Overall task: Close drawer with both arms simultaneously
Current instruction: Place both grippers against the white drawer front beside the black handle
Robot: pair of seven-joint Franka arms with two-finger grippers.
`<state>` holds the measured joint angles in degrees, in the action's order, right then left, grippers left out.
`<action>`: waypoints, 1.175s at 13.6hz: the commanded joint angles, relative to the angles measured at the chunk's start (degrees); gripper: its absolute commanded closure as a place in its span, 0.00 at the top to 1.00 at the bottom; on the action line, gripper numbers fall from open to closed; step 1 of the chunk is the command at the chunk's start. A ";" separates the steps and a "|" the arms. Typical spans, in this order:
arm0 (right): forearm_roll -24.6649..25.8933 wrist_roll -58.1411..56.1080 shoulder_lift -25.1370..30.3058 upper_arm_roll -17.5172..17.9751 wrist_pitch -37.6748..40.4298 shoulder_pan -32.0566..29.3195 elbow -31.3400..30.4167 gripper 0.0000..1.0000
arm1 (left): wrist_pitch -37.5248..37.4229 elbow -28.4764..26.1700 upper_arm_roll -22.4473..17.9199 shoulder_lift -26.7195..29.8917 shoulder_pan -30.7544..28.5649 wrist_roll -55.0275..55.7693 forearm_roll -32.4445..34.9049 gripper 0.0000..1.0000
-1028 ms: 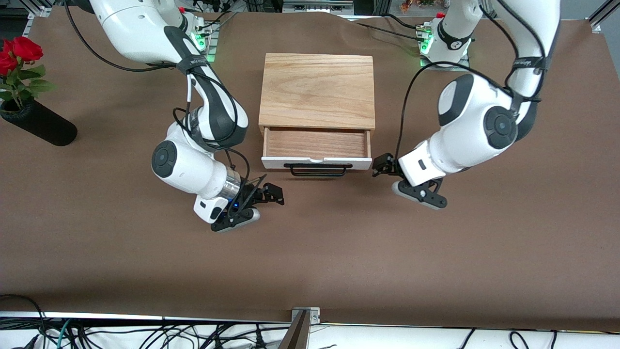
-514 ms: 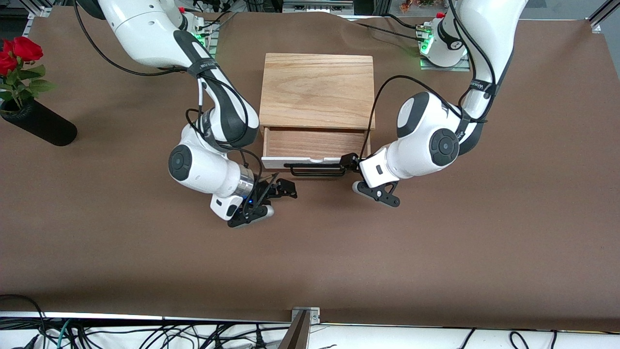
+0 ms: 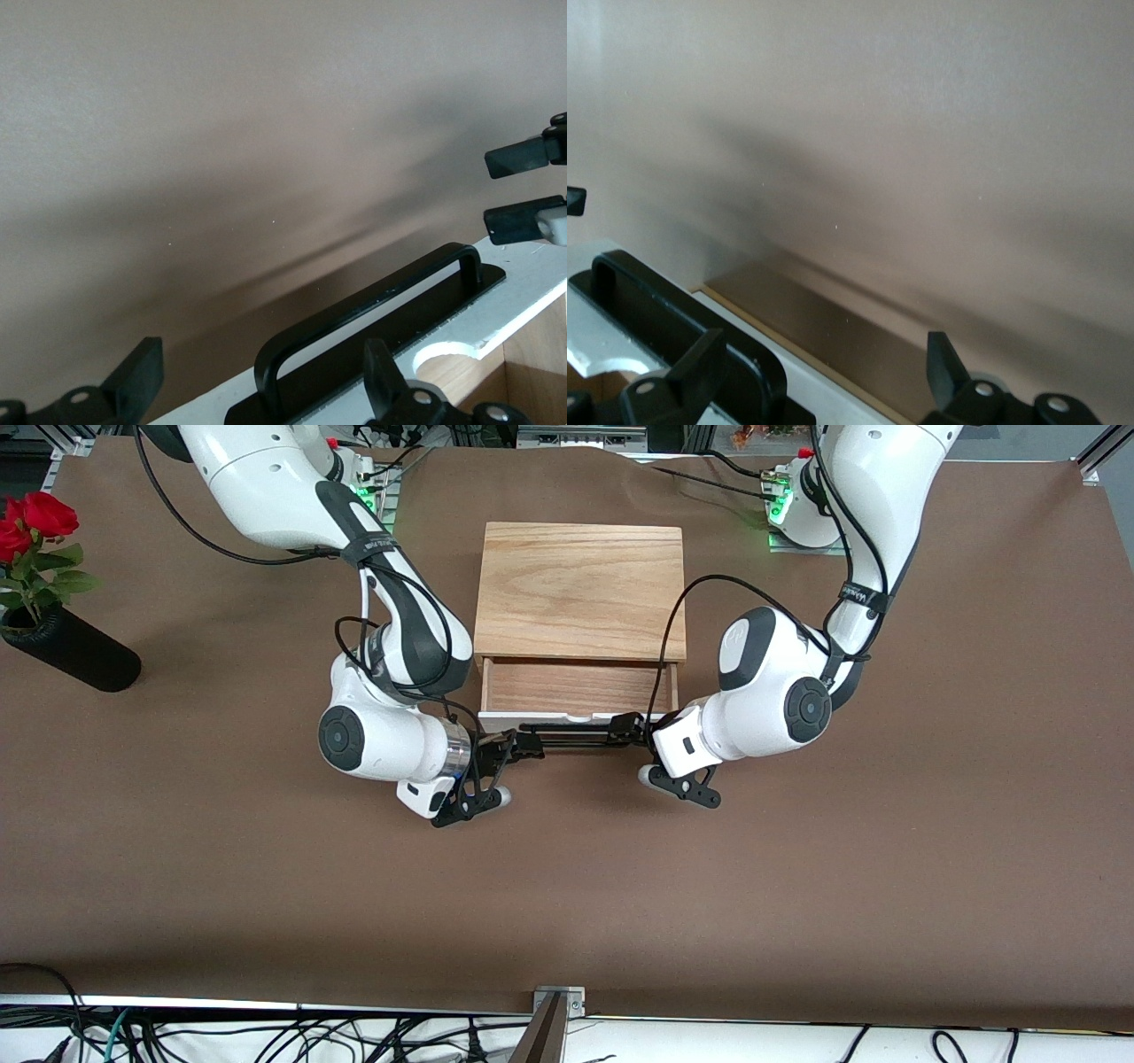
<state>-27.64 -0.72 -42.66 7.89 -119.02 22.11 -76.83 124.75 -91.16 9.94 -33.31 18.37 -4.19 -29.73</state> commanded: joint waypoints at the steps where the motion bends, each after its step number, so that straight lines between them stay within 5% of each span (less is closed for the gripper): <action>1: -1.10 -0.16 -0.14 0.46 2.65 -0.31 1.16 1.00 | -0.73 0.55 0.51 -0.70 0.36 -1.43 -1.90 1.00; 16: -1.62 -0.34 -0.67 0.55 6.78 1.00 0.72 1.00 | -1.70 -2.00 0.60 -0.61 0.35 -1.35 -1.99 1.00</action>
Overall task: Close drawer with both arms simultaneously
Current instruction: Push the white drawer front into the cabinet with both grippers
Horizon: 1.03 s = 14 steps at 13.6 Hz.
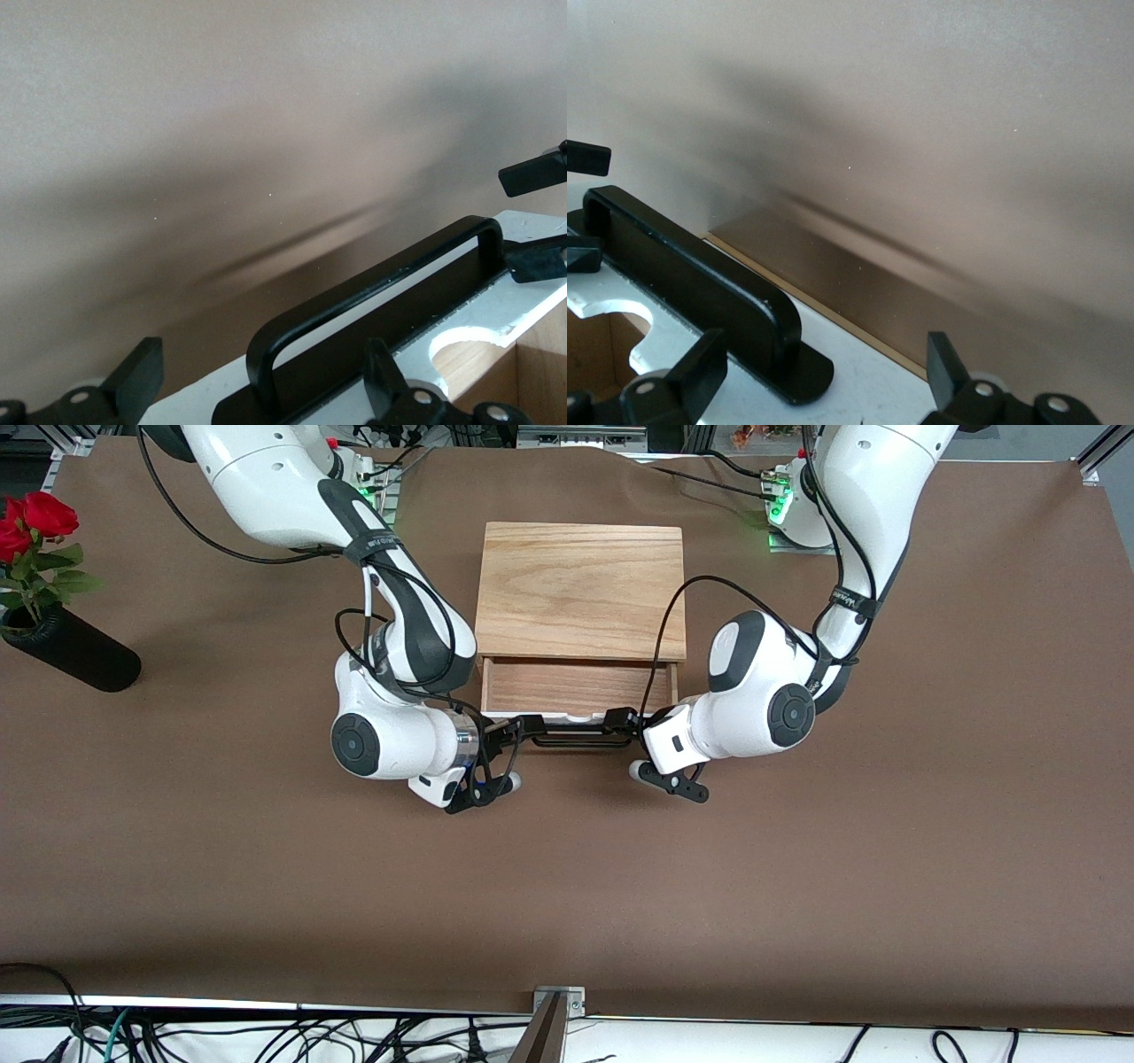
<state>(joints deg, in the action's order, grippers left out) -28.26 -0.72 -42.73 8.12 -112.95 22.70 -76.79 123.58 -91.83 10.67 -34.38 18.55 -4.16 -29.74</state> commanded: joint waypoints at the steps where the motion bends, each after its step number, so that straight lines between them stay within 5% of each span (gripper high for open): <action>1: -1.00 -0.25 -0.68 0.31 0.72 0.67 0.68 1.00 | -0.53 -1.42 -0.13 0.45 0.17 -1.46 -1.99 1.00; 14: -0.92 -0.25 -1.12 1.27 4.93 2.17 0.68 1.00 | -6.86 -2.38 -0.13 0.71 0.00 -0.50 -1.90 1.00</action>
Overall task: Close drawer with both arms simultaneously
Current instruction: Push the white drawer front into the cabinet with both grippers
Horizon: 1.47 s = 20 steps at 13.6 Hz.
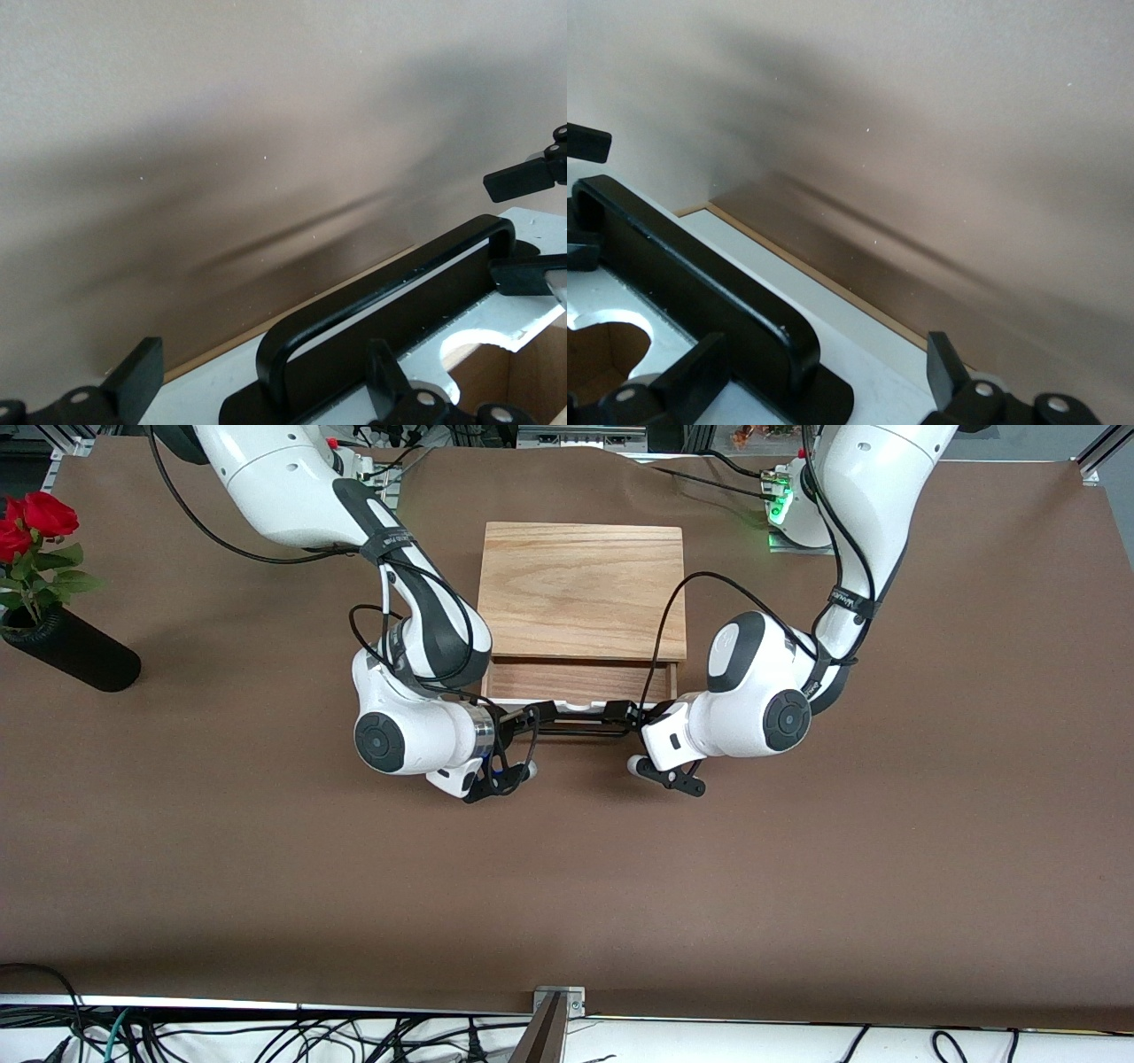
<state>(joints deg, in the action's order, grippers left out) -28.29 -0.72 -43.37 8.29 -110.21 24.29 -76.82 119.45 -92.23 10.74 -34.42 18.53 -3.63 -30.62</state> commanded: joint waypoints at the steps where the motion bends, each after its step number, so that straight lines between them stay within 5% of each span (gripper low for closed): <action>1: -0.89 -0.25 -0.49 1.29 2.63 0.59 0.71 1.00 | -3.42 -2.07 -0.20 0.84 0.02 -1.03 -1.02 1.00; 13: -2.03 -0.34 -0.14 4.02 12.03 0.32 0.97 1.00 | -14.84 -2.51 -0.20 0.93 -0.24 0.91 -1.02 1.00; 20: -2.03 -0.69 -0.32 4.54 13.36 0.59 0.71 1.00 | -15.56 -2.16 -0.20 0.75 -0.51 0.47 -0.50 1.00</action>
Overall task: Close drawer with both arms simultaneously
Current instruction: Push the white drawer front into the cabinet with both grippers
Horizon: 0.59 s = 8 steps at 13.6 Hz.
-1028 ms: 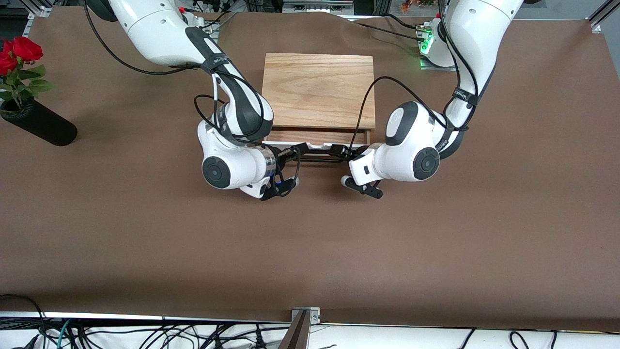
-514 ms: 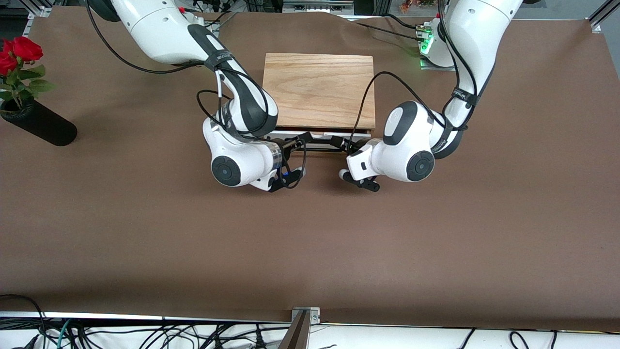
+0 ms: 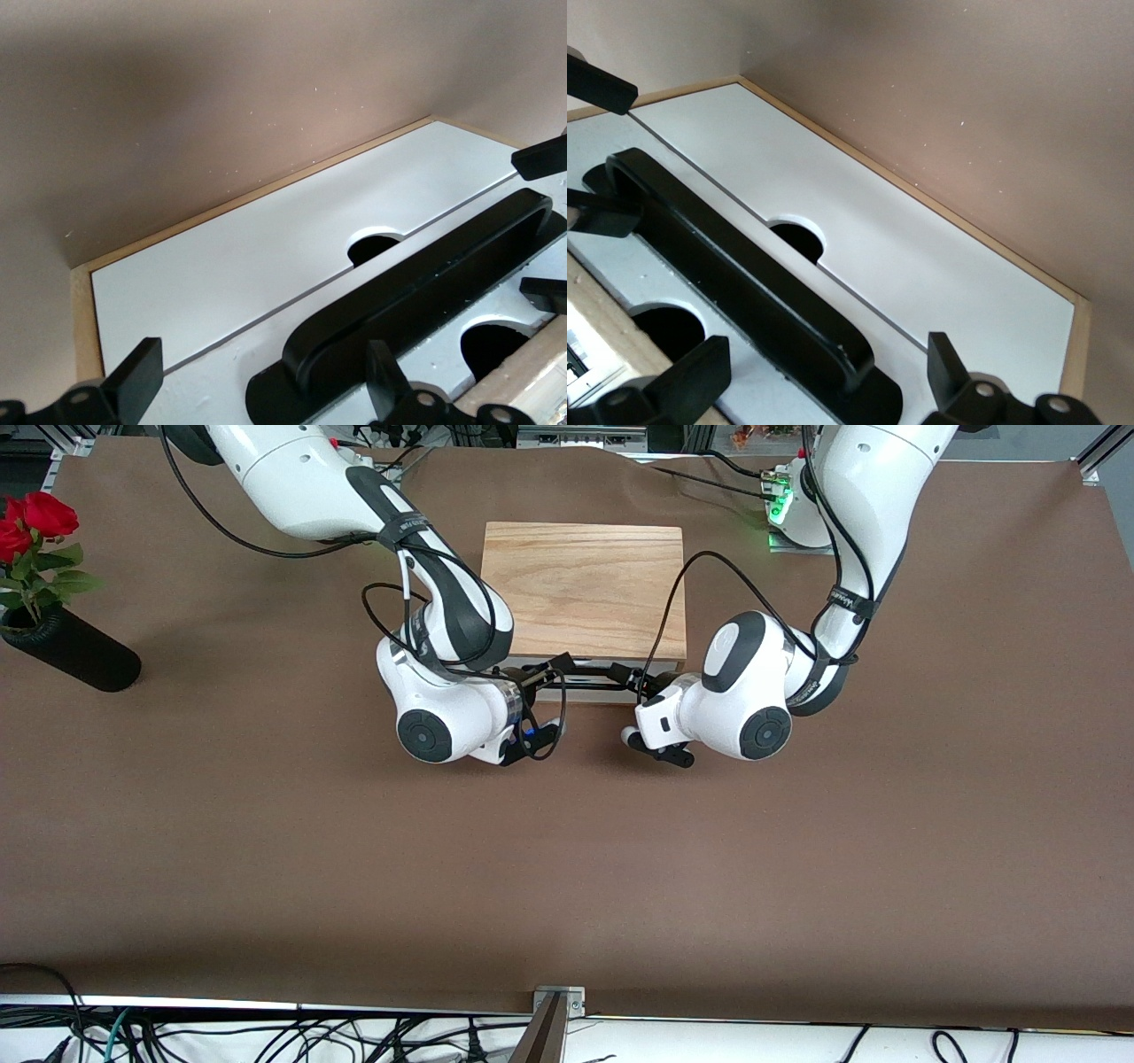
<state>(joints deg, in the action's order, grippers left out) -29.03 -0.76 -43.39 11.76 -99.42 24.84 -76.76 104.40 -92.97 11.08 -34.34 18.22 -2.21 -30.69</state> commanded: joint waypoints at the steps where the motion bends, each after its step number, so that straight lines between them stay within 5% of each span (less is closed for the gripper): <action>1: -1.29 -0.74 -0.38 1.07 2.57 0.03 0.65 1.00 | -0.52 -1.16 -0.62 0.85 -0.38 -0.87 -0.16 1.00; 8: -1.20 -0.74 -0.65 0.81 -4.19 -0.85 3.19 1.00 | -3.06 3.32 -1.24 4.18 -3.18 -0.69 4.13 1.00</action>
<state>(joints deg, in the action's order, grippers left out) -29.16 -0.94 -43.39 11.84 -102.23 24.72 -76.15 103.88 -90.70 9.86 -32.99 16.91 -2.40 -29.38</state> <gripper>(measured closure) 0.000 0.000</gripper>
